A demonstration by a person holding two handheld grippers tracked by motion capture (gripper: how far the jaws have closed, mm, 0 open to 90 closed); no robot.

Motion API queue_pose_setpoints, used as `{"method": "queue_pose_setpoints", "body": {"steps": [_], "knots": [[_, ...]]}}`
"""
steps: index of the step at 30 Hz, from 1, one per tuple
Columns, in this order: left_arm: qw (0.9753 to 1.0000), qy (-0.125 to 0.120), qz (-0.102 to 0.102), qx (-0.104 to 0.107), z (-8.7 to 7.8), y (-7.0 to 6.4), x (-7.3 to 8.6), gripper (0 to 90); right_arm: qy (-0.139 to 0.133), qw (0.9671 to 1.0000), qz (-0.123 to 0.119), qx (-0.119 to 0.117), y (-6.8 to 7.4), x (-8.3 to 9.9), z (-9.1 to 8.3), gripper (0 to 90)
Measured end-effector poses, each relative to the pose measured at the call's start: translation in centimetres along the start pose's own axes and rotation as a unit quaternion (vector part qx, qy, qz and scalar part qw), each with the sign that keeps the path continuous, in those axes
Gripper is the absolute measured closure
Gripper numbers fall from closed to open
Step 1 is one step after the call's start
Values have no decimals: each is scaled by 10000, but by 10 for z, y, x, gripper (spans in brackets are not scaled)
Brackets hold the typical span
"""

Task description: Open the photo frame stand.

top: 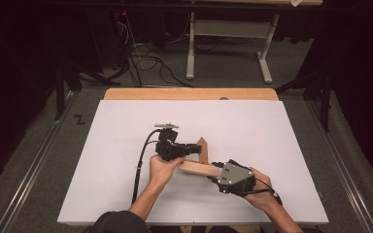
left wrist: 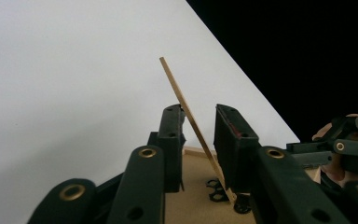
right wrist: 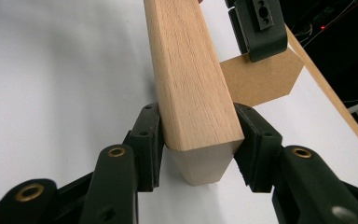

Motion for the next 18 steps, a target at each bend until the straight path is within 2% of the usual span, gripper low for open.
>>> {"method": "queue_pose_setpoints", "body": {"steps": [4,5,6,7,18], "knots": [[10000,-37,-26,1,0,0,-1,675,-27,9997,160,-169,-6,0,-1,575],[10000,-70,-54,25,-1,0,-2,664,-70,9991,322,-254,-9,0,-1,578],[10000,-70,-54,25,-1,0,-2,660,-70,9991,322,-254,-9,0,-1,578],[9999,-108,-71,38,-2,0,-3,650,-110,9985,429,-323,-12,1,-1,579],[9998,-168,-47,22,-2,2,-6,604,-247,9948,819,-550,-25,3,1,586]]}}
Point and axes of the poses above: each handheld gripper's, and its own axes: z roughly forward along the jaws, x roughly out of its underside, y roughly to its left, the point moved 6 cm from there along z, roughly forward along the jaws, and after that the axes turned 2 degrees about -x, right-handed, at the moved point
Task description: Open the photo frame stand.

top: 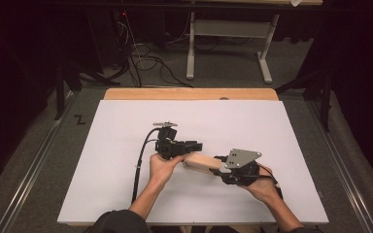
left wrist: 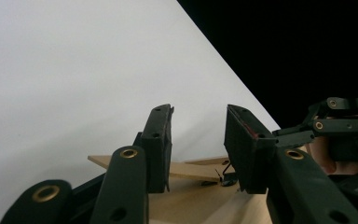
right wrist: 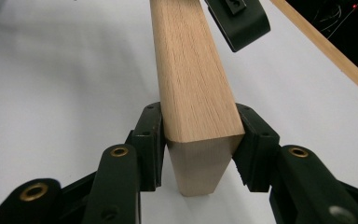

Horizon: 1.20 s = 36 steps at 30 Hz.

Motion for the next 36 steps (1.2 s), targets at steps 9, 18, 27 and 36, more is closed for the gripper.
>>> {"method": "queue_pose_setpoints", "body": {"steps": [9,18,27,36], "knots": [[9996,-278,-19,-41,-8,1,-5,535,-160,9984,491,-215,-14,3,-1,599],[9988,-463,127,-57,-14,2,-8,474,-239,9958,811,-359,-21,6,0,603],[9979,-557,307,-101,-23,3,-8,434,-302,9928,1065,-459,-27,7,0,604],[9971,-553,499,-136,-28,5,-6,424,-332,9912,1169,-521,-30,8,1,605]]}}
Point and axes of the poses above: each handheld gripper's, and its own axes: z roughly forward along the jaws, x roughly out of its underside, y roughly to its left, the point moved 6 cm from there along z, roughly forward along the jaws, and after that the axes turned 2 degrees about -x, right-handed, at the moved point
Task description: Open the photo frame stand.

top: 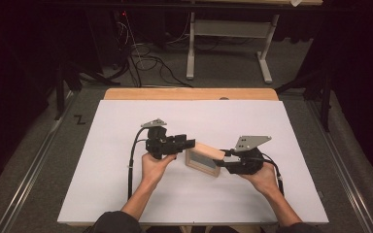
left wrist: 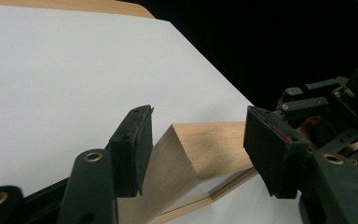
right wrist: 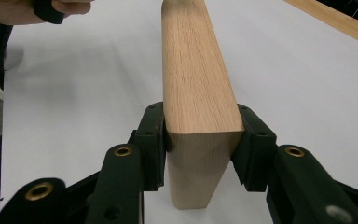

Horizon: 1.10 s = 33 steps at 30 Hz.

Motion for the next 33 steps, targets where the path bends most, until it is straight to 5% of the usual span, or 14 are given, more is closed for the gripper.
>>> {"method": "queue_pose_setpoints", "body": {"steps": [11,24,27,33], "knots": [[9989,208,363,-188,-5,3,7,421,-21,9998,184,-73,-5,0,0,605],[9952,622,694,-290,15,4,18,419,-147,9980,557,-249,-15,1,0,608],[9924,775,867,-409,21,6,22,423,-174,9977,592,-277,-17,1,0,608],[9920,823,870,-399,26,8,23,427,-191,9963,779,-324,-20,2,0,607]]}}
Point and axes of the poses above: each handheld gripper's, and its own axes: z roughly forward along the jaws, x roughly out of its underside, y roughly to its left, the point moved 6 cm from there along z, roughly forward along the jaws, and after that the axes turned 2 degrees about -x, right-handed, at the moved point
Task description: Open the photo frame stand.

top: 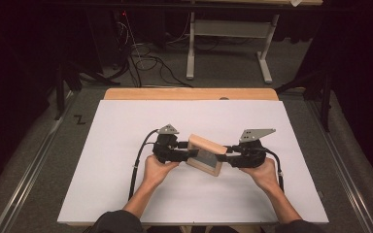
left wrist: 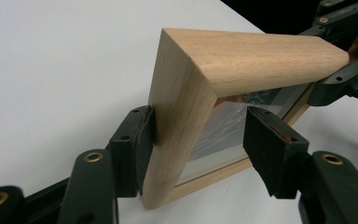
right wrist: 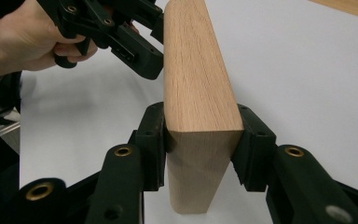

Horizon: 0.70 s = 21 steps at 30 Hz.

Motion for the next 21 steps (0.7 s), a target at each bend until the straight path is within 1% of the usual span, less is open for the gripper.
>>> {"method": "queue_pose_setpoints", "body": {"steps": [1,2,4,6,7,8,10,12,16,18,20,21], "knots": [[10000,-8,-22,12,1,1,0,429,-4,10000,35,-17,-1,0,0,606],[9999,-30,-101,51,2,3,0,433,-19,9999,110,-26,-2,0,0,606],[9999,-28,-124,54,3,4,0,437,-29,9999,144,-34,-3,0,0,606],[9999,8,-106,10,5,5,1,455,-69,9997,230,-87,-7,1,0,605],[9999,8,-106,10,5,5,1,460,-69,9997,230,-87,-7,1,0,605],[9999,2,-147,4,6,6,1,465,-85,9994,305,-110,-9,1,0,604],[9999,9,-152,-6,6,6,1,471,-107,9994,317,-121,-10,1,0,603],[9998,47,-185,-11,6,7,2,491,-130,9989,434,-132,-13,1,0,601],[9997,106,-218,-62,7,8,3,514,-141,9986,498,-124,-15,2,0,597],[9996,128,-215,-103,7,9,3,529,-149,9984,544,-98,-16,2,1,594],[9995,142,-244,-130,7,9,3,562,-140,9982,580,-43,-17,2,1,587],[9995,159,-250,-149,7,9,4,562,-140,9982,580,-43,-17,2,1,587]]}}
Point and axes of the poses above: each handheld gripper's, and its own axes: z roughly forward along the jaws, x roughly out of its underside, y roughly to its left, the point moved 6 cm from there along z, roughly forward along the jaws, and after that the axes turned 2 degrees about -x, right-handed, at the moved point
